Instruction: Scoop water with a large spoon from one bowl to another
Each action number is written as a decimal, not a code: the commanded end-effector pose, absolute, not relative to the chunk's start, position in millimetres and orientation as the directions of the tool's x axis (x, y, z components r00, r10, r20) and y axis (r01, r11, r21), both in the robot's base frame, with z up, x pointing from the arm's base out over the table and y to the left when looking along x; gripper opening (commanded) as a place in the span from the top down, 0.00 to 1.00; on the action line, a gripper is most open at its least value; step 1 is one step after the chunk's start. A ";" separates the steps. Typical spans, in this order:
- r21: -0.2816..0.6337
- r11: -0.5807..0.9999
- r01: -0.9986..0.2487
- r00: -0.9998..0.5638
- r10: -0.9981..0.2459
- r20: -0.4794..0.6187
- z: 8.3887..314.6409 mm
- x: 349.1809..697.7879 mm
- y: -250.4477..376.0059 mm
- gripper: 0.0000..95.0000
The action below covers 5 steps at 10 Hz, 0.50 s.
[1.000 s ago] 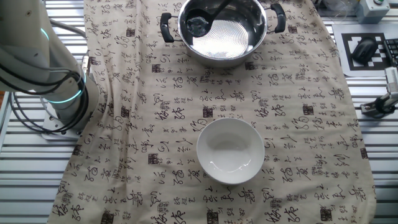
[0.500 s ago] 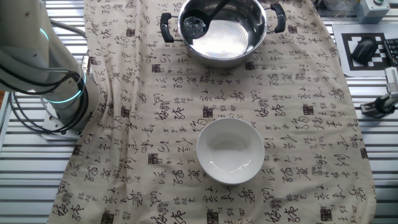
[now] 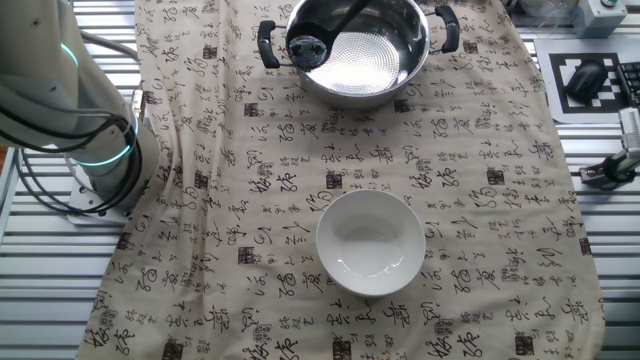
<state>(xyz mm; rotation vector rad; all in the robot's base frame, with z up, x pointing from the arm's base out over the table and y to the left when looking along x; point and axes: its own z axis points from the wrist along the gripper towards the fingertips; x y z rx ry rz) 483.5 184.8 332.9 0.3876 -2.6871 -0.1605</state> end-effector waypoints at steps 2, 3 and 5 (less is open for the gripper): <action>0.175 0.953 -0.245 -0.873 -0.296 0.389 333.7 484.1 185.2 1.00; 0.178 0.953 -0.245 -0.873 -0.297 0.388 333.7 484.1 185.2 1.00; 0.176 0.955 -0.239 -0.875 -0.290 0.387 333.7 484.1 185.2 1.00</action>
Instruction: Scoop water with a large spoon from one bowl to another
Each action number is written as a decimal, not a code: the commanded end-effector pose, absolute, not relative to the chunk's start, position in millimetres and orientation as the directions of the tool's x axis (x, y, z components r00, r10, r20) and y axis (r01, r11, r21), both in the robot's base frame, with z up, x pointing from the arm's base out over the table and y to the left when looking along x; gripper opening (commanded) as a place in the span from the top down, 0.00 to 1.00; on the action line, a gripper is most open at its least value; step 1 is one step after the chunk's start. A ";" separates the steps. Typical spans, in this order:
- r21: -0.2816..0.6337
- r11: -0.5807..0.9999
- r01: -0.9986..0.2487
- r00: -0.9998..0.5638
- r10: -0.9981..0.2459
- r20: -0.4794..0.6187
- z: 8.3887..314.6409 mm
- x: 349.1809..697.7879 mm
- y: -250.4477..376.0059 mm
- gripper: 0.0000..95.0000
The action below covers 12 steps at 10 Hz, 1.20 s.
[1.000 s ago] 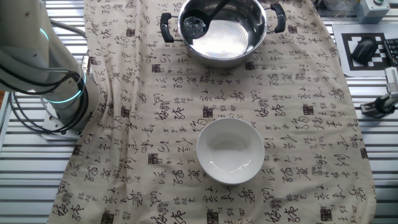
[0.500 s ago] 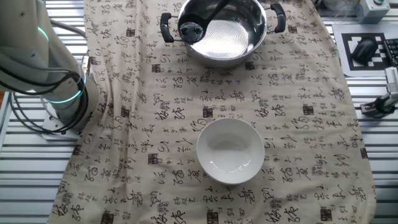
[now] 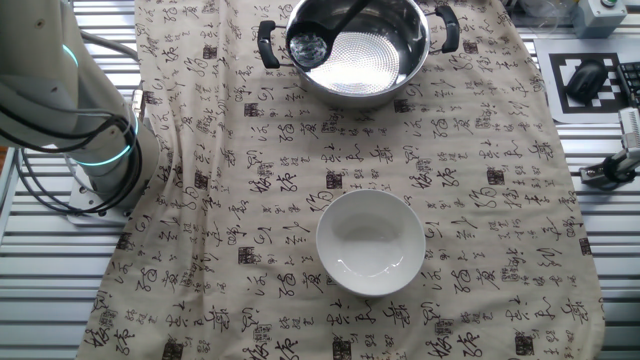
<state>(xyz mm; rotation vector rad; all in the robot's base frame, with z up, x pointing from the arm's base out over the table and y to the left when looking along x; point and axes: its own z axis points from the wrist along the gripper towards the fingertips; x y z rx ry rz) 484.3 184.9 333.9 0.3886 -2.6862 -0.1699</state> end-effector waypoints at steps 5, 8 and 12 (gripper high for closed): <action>0.155 0.970 -0.186 -0.895 -0.233 0.380 333.7 484.1 185.2 1.00; 0.139 0.978 -0.156 -0.905 -0.198 0.378 333.7 484.1 185.2 1.00; 0.114 0.983 -0.143 -0.909 -0.176 0.379 333.7 484.1 185.2 1.00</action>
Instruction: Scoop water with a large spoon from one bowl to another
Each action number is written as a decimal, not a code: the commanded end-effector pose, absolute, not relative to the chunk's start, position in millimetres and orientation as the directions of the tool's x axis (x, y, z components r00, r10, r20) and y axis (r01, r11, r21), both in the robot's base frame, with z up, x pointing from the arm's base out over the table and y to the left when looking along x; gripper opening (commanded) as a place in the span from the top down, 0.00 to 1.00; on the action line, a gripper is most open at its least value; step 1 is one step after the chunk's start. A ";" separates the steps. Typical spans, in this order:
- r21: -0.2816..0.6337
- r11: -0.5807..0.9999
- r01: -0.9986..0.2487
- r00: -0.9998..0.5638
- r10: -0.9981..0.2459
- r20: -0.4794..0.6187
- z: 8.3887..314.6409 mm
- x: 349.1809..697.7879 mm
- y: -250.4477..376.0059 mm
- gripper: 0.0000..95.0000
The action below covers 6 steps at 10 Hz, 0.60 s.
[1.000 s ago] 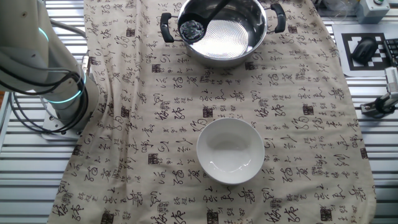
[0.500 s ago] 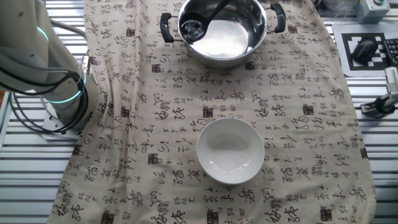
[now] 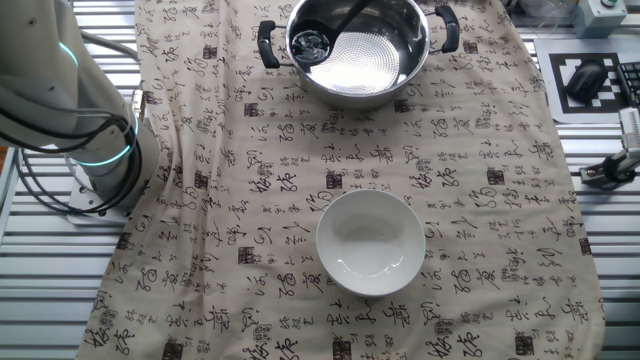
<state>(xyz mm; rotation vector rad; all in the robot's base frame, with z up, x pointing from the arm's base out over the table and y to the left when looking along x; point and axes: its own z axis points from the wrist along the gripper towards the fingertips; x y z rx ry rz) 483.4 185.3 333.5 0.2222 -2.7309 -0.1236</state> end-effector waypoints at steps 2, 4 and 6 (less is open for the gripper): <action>0.111 0.982 -0.150 -0.907 -0.181 0.380 333.7 484.1 185.2 1.00; 0.108 0.983 -0.151 -0.906 -0.182 0.382 333.7 484.1 185.2 1.00; 0.107 0.980 -0.170 -0.901 -0.199 0.386 335.7 483.7 178.4 1.00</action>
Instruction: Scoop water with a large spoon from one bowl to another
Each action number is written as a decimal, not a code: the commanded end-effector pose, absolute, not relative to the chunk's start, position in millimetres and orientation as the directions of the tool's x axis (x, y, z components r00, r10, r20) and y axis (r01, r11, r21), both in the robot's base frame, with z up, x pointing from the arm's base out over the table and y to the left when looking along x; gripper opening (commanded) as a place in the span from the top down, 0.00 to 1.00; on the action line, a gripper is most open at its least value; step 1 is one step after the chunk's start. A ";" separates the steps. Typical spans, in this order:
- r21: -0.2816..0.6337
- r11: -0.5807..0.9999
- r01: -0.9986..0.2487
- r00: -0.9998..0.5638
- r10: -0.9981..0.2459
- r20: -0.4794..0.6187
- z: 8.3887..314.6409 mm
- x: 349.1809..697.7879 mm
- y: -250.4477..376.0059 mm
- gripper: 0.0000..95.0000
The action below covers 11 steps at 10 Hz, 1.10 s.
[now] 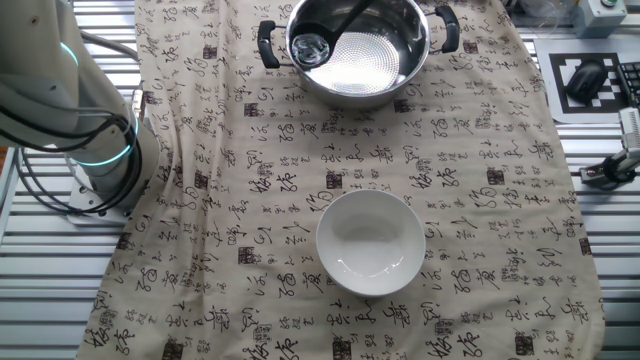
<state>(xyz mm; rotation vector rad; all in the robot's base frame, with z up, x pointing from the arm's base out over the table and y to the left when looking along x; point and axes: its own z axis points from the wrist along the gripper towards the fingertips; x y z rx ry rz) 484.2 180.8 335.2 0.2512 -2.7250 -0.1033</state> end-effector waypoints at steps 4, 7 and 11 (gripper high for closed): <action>0.107 0.974 -0.197 -0.895 -0.224 0.387 334.1 484.8 156.0 1.00; 0.111 0.968 -0.225 -0.888 -0.251 0.385 331.7 484.1 129.8 1.00; 0.118 0.959 -0.258 -0.879 -0.284 0.383 335.5 478.9 100.6 1.00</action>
